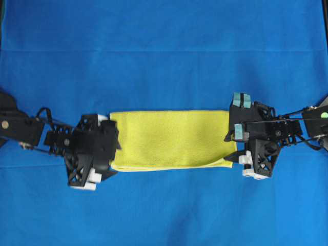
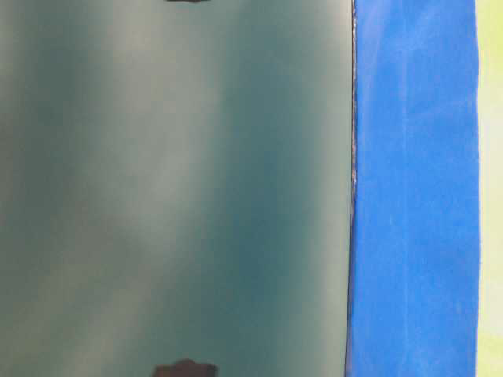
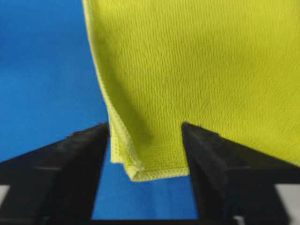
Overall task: Fold the yellow towel.
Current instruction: 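Lift the top edge and fold it down toward the bottom edge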
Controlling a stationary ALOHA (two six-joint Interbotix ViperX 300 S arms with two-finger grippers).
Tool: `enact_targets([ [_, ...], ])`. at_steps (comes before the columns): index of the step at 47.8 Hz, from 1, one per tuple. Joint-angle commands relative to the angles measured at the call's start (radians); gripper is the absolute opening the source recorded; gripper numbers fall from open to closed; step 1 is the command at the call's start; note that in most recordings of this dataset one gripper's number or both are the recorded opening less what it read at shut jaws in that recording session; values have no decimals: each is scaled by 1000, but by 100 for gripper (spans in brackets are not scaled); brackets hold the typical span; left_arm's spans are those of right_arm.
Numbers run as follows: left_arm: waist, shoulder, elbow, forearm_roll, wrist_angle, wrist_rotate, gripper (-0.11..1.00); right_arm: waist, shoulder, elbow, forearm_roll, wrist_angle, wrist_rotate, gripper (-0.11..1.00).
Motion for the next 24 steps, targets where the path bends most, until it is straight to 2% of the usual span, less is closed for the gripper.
enact_targets([
  [1,49,-44,-20,0,6,8,70,-31,-44,-23,-37,6,5,57],
  [5,94,-46,-18,0,6,25,66,-86,-54,-15,-64,14,8,57],
  [13,169,-32,-23,0,5,67,64,-190,-40,0,-83,25,6,57],
  [24,244,29,-14,0,-20,97,64,-270,43,12,-106,18,6,57],
])
